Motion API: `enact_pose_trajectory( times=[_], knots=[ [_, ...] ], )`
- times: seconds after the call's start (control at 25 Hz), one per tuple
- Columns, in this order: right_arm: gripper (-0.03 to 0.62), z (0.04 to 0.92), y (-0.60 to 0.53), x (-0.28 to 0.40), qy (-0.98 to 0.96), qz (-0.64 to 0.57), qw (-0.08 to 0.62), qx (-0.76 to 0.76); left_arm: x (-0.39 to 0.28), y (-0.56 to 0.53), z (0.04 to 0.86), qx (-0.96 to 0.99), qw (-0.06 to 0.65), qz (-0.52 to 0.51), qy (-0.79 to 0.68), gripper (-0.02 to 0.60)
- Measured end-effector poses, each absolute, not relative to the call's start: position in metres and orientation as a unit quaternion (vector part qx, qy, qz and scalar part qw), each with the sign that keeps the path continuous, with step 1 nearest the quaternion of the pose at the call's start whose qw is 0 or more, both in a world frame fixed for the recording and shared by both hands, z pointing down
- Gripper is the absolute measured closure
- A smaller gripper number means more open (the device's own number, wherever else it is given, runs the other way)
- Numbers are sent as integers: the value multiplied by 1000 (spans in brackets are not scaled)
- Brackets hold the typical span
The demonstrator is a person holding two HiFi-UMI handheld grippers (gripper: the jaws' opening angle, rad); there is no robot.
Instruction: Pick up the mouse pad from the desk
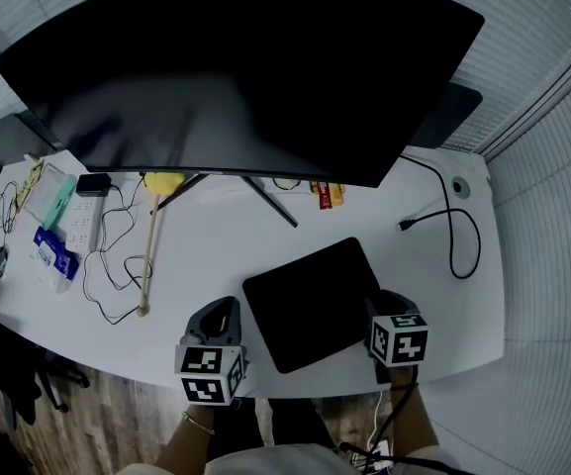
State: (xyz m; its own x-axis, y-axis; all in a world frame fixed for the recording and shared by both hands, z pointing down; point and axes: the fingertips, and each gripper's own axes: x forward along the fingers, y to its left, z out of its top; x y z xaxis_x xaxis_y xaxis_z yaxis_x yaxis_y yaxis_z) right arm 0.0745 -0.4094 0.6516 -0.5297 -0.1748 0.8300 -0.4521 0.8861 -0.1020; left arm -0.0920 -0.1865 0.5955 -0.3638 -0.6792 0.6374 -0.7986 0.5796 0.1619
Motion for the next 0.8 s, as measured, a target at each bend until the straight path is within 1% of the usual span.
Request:
enact_pose_trajectory(
  times=[0.16, 0.36, 0.6, 0.8],
  knots=[
    [496, 652, -403, 71, -861, 158, 449, 176, -87, -191, 594, 458, 339, 88, -817, 565],
    [536, 649, -399, 68, -861, 156, 451, 175, -86, -191, 592, 463, 337, 94, -815, 565],
    [542, 641, -395, 67, -864, 152, 443, 183, -88, -188, 593, 465, 347, 86, -810, 565],
    [542, 623, -387, 67, -872, 166, 418, 192, -88, -189, 585, 476, 339, 83, -807, 565]
  ],
)
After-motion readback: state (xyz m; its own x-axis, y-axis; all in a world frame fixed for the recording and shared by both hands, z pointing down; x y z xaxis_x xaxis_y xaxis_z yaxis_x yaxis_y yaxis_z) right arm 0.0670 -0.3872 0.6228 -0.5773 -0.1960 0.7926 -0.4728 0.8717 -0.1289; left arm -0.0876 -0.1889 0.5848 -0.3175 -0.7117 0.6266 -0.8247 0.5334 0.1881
